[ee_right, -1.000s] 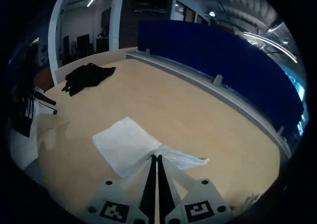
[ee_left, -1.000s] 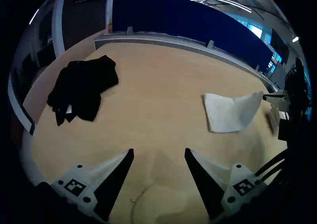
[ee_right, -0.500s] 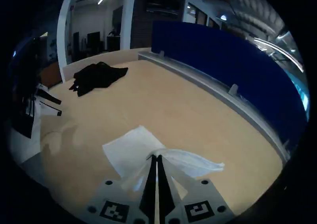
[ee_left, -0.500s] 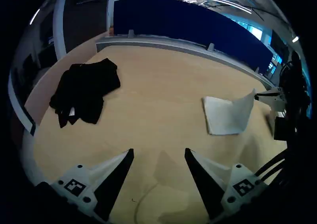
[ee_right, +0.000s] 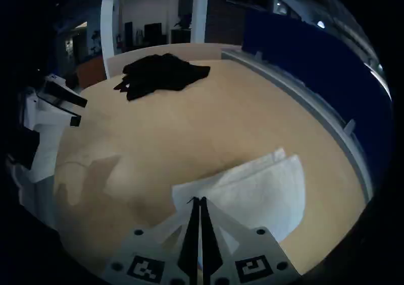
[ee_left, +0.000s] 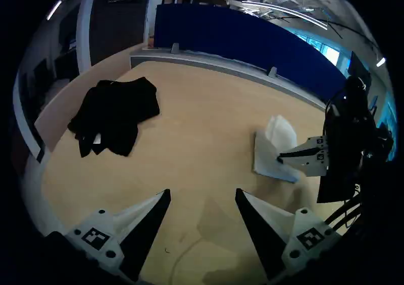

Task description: Fold towel

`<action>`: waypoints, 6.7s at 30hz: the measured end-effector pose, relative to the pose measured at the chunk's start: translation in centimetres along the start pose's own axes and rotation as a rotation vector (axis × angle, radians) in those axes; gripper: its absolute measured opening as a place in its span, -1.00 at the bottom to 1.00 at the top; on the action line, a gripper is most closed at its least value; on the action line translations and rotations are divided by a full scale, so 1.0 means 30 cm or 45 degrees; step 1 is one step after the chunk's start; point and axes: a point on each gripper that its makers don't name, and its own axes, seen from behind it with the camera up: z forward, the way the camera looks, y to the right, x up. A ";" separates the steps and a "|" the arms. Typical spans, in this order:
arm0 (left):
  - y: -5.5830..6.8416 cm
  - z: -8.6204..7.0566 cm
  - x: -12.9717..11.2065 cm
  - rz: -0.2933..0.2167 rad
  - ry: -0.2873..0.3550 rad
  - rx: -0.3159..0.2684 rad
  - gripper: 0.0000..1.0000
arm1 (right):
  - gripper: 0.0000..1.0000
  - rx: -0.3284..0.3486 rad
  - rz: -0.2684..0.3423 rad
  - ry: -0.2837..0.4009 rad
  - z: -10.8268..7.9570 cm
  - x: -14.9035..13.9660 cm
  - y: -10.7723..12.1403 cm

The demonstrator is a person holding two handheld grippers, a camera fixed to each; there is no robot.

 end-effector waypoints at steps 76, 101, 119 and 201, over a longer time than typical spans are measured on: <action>-0.012 -0.008 -0.034 -0.023 -0.003 -0.012 0.91 | 0.28 -0.180 0.318 -0.117 -0.115 -0.330 0.075; -0.023 -0.004 -0.054 -0.027 -0.011 -0.008 0.91 | -0.94 -0.211 0.381 -0.087 -0.110 -0.338 0.100; -0.017 -0.035 -0.003 -0.024 0.023 -0.011 0.91 | -0.95 -0.257 0.197 0.067 -0.263 -0.092 0.163; 0.141 -0.015 0.157 0.091 0.050 -0.053 0.91 | -0.95 -0.598 0.254 0.271 -1.187 -0.093 0.828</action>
